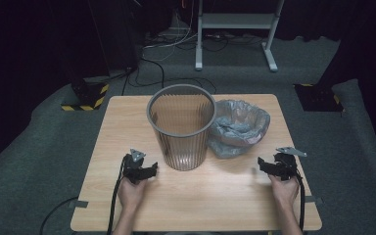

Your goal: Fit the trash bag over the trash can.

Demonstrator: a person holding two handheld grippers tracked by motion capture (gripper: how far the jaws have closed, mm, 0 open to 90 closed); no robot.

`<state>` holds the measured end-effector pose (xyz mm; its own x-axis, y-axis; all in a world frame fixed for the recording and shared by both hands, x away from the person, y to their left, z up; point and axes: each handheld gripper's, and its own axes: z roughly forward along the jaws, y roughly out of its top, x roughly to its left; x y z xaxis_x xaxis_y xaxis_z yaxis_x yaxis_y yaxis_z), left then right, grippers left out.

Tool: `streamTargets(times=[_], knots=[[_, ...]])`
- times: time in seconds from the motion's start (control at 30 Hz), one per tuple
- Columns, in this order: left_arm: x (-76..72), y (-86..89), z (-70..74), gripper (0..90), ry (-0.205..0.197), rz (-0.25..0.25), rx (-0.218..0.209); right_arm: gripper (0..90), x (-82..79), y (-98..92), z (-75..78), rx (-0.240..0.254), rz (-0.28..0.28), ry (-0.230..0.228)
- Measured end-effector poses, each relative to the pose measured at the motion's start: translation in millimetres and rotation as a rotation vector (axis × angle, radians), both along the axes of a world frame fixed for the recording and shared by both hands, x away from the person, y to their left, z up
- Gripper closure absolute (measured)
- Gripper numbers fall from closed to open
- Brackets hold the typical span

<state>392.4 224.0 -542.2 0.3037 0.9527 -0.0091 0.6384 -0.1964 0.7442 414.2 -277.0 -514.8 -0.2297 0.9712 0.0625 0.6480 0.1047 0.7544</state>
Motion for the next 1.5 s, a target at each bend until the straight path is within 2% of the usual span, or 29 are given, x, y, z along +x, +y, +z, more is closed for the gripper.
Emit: streamTargets(times=[0.23, 0.27, 0.57, 1.07, 1.33, 1.5], knots=[[0.0, 0.0, 0.0, 23.7, 0.0, 0.0, -0.001, 19.9, -1.9, 0.8, 16.5, 0.027, 0.028, -0.029], [0.0, 0.1, 0.0, 23.7, 0.0, 0.0, -0.001, 20.3, -2.5, 2.2, 23.6, 0.027, 0.04, -0.045], [0.2, 0.3, 0.0, 23.8, 0.0, 0.002, -0.002, 22.0, -3.5, 6.4, 53.1, 0.057, 0.089, -0.107], [0.3, 0.5, 0.1, 23.8, 0.0, 0.0, 0.0, 23.8, 9.1, 13.1, 90.0, 0.075, 0.132, -0.143], [0.3, 0.5, 0.1, 23.8, 0.0, 0.0, 0.0, 24.1, 18.6, 16.3, 101.3, 0.076, 0.143, -0.144], [0.3, 0.5, 0.0, 23.8, 0.0, 0.001, 0.0, 24.4, 29.3, 21.6, 107.9, 0.058, 0.155, -0.137]])
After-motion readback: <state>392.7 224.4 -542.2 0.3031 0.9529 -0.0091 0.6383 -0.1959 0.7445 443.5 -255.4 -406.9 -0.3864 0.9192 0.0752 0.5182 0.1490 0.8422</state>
